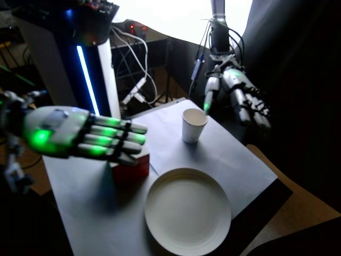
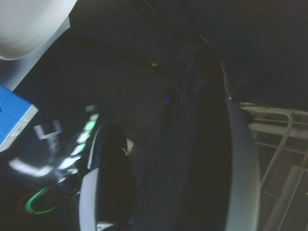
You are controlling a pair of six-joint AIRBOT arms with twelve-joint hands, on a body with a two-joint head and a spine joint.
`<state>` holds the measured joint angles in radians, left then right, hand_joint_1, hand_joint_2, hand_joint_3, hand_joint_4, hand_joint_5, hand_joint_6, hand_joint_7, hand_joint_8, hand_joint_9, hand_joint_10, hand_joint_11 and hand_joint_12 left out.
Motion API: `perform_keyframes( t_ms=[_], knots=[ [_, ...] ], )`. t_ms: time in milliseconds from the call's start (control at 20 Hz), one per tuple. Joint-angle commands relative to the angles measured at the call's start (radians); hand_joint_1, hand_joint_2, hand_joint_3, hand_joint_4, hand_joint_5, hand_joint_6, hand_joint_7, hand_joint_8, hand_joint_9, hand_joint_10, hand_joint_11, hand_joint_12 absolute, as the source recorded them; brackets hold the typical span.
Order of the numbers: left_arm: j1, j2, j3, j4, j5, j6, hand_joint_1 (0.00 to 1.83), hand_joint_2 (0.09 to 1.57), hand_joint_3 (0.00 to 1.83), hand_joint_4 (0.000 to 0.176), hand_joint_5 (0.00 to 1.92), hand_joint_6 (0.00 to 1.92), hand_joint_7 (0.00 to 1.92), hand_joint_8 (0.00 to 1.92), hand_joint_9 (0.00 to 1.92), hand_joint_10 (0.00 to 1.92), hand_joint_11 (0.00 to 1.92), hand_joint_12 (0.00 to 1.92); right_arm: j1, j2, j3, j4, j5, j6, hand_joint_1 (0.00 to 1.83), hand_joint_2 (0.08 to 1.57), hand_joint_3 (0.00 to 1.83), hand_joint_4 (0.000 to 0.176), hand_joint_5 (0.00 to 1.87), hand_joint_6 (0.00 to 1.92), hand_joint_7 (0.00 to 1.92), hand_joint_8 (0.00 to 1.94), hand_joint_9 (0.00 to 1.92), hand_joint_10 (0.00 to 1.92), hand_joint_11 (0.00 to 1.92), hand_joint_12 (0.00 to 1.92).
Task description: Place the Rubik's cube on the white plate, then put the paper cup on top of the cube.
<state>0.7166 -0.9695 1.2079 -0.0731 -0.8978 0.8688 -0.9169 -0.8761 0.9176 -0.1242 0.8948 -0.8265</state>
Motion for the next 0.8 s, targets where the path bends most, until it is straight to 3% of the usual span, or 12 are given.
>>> perform_keyframes(
  t_ms=[0,100,150,250,300,350,400,500,550,600,700,750],
  knots=[
    [-0.009,-0.001,0.003,-0.009,-0.128,0.0,0.37,1.35,0.0,0.088,0.05,0.0,0.0,0.0,0.0,0.0,0.0,0.31,0.004,-0.014,0.005,0.019,0.14,0.006,0.58,0.99,0.0,0.02,0.0,0.0,0.0,0.0,0.0,0.0,0.0,0.33],
    [-0.007,-0.001,0.002,-0.01,-0.125,0.0,0.4,1.36,0.0,0.075,0.06,0.0,0.0,0.0,0.0,0.0,0.0,0.37,-0.004,-0.056,0.034,0.053,0.139,0.006,0.54,0.94,0.0,0.045,0.0,0.0,0.0,0.0,0.0,0.0,0.0,0.25],
    [-0.006,-0.001,0.002,-0.011,-0.126,0.0,0.42,1.35,0.0,0.084,0.06,0.0,0.0,0.0,0.0,0.0,0.0,0.3,-0.007,-0.072,0.048,0.068,0.139,0.006,0.57,0.95,0.0,0.091,0.0,0.0,0.0,0.0,0.0,0.0,0.0,0.08],
    [-0.006,-0.001,0.001,-0.011,-0.126,0.0,0.42,1.35,0.0,0.09,0.07,0.0,0.0,0.0,0.0,0.0,0.0,0.29,-0.009,-0.093,0.064,0.091,0.138,0.006,0.62,0.97,0.01,0.059,0.0,0.0,0.0,0.0,0.0,0.0,0.0,0.0],
    [-0.006,-0.001,0.001,-0.011,-0.126,0.0,0.38,1.36,0.0,0.078,0.05,0.0,0.0,0.0,0.0,0.0,0.0,0.31,-0.013,-0.098,0.068,0.095,0.137,0.006,0.62,0.99,0.01,0.01,0.0,0.0,0.0,0.0,0.0,0.0,0.06,0.03],
    [-0.006,-0.001,0.0,-0.011,-0.126,0.0,0.38,1.37,0.01,0.07,0.06,0.0,0.0,0.0,0.0,0.0,0.0,0.31,-0.019,-0.101,0.07,0.104,0.137,0.005,0.6,0.99,0.0,0.007,0.0,0.0,0.0,0.0,0.01,0.0,0.0,0.52],
    [-0.006,0.0,0.0,-0.011,-0.127,0.0,0.38,1.37,0.0,0.082,0.06,0.0,0.0,0.0,0.0,0.0,0.0,0.24,-0.03,-0.103,0.071,0.119,0.137,0.005,0.58,0.97,0.0,0.018,0.0,0.0,0.0,0.0,0.01,0.0,0.0,0.29],
    [-0.004,0.003,-0.003,-0.011,-0.131,0.0,0.38,1.36,0.0,0.106,0.06,0.0,0.0,0.0,0.0,0.0,0.0,0.24,-0.04,-0.107,0.071,0.13,0.137,0.005,0.57,0.97,0.0,0.034,0.0,0.0,0.01,0.0,0.04,0.01,0.0,0.27],
    [-0.002,0.005,-0.005,-0.011,-0.134,0.0,0.36,1.37,0.0,0.088,0.05,0.0,0.0,0.0,0.0,0.0,0.0,0.25,-0.045,-0.11,0.071,0.135,0.137,0.005,0.61,0.99,0.0,0.0,0.0,0.0,0.03,0.0,0.09,0.04,0.0,0.8],
    [-0.001,0.006,-0.006,-0.011,-0.135,0.0,0.35,1.37,0.0,0.09,0.05,0.0,0.0,0.0,0.0,0.0,0.0,0.26,-0.049,-0.112,0.07,0.138,0.137,0.005,0.62,0.99,0.0,0.0,0.0,0.0,0.03,0.0,0.1,0.04,0.0,0.87],
    [0.002,0.008,-0.007,-0.013,-0.137,0.0,0.37,1.35,0.0,0.116,0.06,0.0,0.0,0.0,0.0,0.0,0.0,0.26,-0.055,-0.117,0.069,0.144,0.138,0.005,0.7,1.01,0.01,0.001,0.01,0.0,0.09,0.02,0.19,0.11,0.0,1.28],
    [0.003,0.008,-0.007,-0.014,-0.137,-0.001,0.38,1.35,0.0,0.12,0.06,0.0,0.0,0.0,0.0,0.0,0.0,0.26,-0.055,-0.119,0.069,0.145,0.138,0.005,0.72,1.05,0.0,0.0,0.06,0.01,0.17,0.01,0.23,0.27,0.0,1.42]
  ],
)
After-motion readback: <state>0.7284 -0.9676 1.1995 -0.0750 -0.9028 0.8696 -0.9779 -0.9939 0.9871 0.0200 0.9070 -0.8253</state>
